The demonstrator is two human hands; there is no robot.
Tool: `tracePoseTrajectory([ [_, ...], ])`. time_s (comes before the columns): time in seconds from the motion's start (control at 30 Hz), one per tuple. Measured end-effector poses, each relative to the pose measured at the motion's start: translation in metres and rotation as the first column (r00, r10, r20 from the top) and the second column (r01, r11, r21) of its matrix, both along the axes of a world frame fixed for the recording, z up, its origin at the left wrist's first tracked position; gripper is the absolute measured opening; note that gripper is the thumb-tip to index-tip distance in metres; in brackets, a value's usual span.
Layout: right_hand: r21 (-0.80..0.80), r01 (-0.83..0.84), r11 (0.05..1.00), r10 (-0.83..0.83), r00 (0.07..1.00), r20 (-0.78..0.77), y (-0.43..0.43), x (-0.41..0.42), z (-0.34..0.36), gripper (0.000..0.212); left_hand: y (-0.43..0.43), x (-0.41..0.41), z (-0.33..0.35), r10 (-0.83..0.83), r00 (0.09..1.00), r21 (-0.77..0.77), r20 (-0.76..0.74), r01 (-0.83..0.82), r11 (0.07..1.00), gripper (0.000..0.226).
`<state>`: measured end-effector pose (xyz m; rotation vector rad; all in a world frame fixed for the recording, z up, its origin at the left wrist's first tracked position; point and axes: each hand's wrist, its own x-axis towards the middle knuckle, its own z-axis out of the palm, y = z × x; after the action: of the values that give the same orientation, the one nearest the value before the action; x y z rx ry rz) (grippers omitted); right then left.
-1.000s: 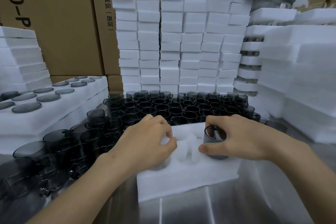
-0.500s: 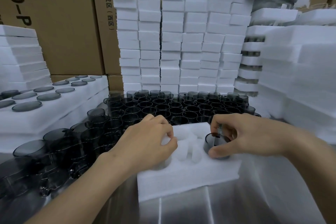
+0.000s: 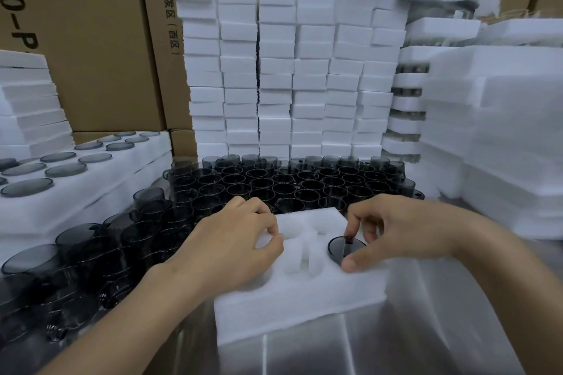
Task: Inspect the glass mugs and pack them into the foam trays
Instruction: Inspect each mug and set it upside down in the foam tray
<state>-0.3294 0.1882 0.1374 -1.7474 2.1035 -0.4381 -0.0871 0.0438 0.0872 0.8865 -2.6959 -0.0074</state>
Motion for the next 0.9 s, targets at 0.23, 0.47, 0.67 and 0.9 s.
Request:
tracePoseTrajectory([
  [0.23,0.030,-0.013,0.999,0.014,0.999,-0.048,-0.003,-0.002,-0.003,0.047,0.000,0.000,-0.001,0.001,1.000,0.019,-0.003,-0.001,1.000,0.027],
  [0.47,-0.382,0.268,0.884,-0.280,0.960,0.024,-0.014,-0.046,-0.012,0.039,-0.004,0.001,0.000,-0.030,0.999,0.061,-0.017,0.031,0.998,0.028],
  [0.67,-0.131,0.654,0.745,-0.667,0.739,-0.100,-0.017,-0.123,-0.049,0.075,-0.006,0.002,-0.002,-0.053,0.998,0.081,-0.019,0.055,0.995,0.027],
  [0.9,-0.070,0.693,0.718,-0.693,0.720,0.017,-0.015,-0.137,-0.054,0.097,-0.006,0.003,-0.002,-0.058,0.998,0.087,-0.026,0.061,0.994,0.027],
])
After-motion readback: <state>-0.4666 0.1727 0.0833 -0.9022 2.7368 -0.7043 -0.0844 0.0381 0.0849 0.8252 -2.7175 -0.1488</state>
